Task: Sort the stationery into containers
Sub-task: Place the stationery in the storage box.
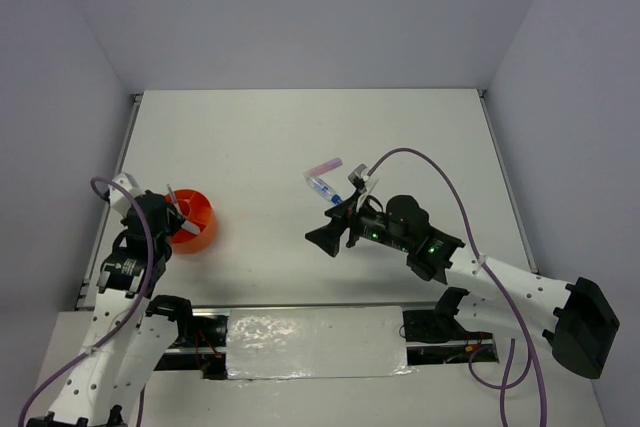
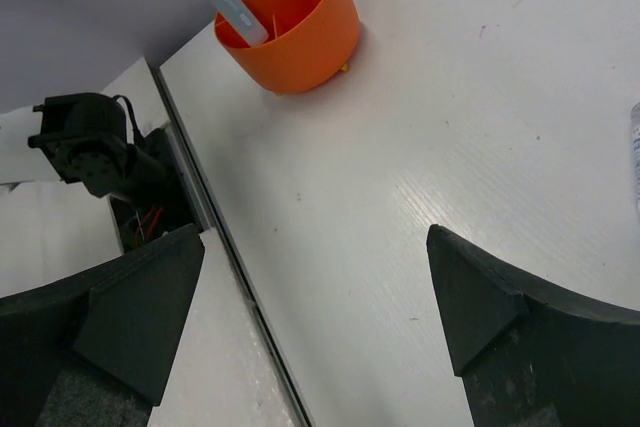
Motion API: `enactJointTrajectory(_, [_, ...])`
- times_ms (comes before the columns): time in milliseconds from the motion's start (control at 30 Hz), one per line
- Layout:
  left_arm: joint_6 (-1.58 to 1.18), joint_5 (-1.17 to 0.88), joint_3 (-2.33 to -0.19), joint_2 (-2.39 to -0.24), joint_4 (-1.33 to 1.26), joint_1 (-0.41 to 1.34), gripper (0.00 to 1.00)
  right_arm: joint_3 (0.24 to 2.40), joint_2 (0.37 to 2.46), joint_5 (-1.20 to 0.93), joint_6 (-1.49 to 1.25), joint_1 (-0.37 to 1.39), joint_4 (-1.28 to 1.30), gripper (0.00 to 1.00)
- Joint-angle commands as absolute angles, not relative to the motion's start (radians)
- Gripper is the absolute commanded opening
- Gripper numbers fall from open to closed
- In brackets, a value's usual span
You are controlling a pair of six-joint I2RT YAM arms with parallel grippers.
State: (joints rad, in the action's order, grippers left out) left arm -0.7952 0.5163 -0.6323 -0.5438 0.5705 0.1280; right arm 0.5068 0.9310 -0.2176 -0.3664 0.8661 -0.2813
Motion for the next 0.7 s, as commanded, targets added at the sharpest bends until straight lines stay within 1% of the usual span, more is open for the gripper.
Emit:
enactJointTrajectory(0, [-0.857,0.603,-0.618,-0.500,0.500,0.130,0.00,0.503,0.896,-0.248,-0.328,0.867,-0.318,1.00])
enactJointTrajectory(100, [-0.873,0.630,-0.604,-0.442,0.518,0.130,0.00,0.499,0.877,-0.256,-0.321,0.867,-0.313,1.00])
enactJointTrajectory(200, [-0.873,0.623,-0.581,-0.408,0.514,0.130,0.05,0.495,0.870,-0.270,-0.321,0.867,-0.325,1.00])
enactJointTrajectory(233, [-0.870,0.611,-0.580,-0.408,0.515,0.132,0.14,0.499,0.873,-0.278,-0.321,0.865,-0.328,1.00])
enactJointTrajectory(300, [-0.868,0.603,-0.581,-0.416,0.517,0.130,0.24,0.503,0.874,-0.281,-0.321,0.867,-0.325,1.00])
enactJointTrajectory(333, [-0.864,0.600,-0.583,-0.428,0.517,0.130,0.32,0.505,0.874,-0.282,-0.319,0.867,-0.322,1.00])
enactJointTrajectory(367, [-0.862,0.592,-0.584,-0.434,0.515,0.130,0.35,0.505,0.871,-0.282,-0.319,0.867,-0.321,1.00])
enactJointTrajectory(533, [-0.861,0.586,-0.583,-0.449,0.519,0.130,0.42,0.508,0.870,-0.275,-0.318,0.867,-0.314,1.00])
enactJointTrajectory(600, [-0.862,0.581,-0.581,-0.445,0.522,0.130,0.48,0.508,0.873,-0.276,-0.318,0.867,-0.314,1.00])
enactJointTrajectory(667, [-0.862,0.575,-0.584,-0.442,0.522,0.130,0.48,0.515,0.876,-0.275,-0.319,0.865,-0.310,1.00])
